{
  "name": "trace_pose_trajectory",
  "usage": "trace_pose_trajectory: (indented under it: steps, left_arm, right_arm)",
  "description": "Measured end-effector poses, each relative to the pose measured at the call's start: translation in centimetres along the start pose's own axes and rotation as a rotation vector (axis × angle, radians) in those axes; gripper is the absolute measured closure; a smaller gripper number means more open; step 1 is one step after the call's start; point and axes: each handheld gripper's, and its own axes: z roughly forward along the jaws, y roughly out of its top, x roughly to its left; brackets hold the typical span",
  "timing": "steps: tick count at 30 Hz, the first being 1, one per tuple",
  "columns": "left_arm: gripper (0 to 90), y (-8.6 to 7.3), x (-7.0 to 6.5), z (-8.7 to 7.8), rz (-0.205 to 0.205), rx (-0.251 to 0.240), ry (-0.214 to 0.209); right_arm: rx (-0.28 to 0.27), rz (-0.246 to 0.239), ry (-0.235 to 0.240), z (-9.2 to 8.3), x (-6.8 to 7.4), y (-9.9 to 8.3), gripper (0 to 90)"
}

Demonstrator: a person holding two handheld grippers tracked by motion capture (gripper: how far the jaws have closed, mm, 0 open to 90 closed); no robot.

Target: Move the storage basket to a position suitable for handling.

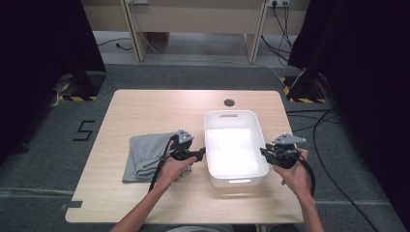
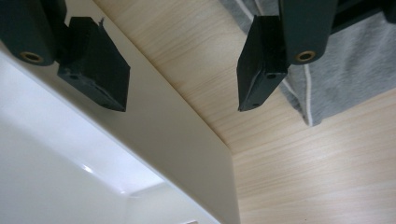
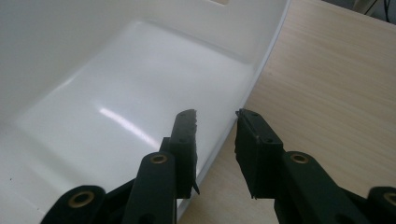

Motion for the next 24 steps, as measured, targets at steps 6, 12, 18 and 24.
trace_pose_trajectory:
  steps: [6,12,18,24]
  left_arm:
    - [33.5,0.1,0.0,0.2,-0.001,0.006,0.003]
    - [33.7,0.0,0.0,0.5,-0.003,0.007,0.000]
    - [25.6,-0.2,0.6,-0.5,0.010,0.008,-0.021]
    - [24.3,-0.7,2.0,-3.5,0.014,-0.011,-0.016]
  right_arm:
    - [0.000,-0.008,-0.006,-0.2,0.1,-0.3,69.5]
    - [-0.005,0.003,0.003,-0.4,0.0,-0.5,69.4]
    - [-0.037,0.036,0.009,-0.7,-0.1,-0.3,60.3]
    - [-0.091,0.062,0.021,-1.8,0.3,0.3,48.9]
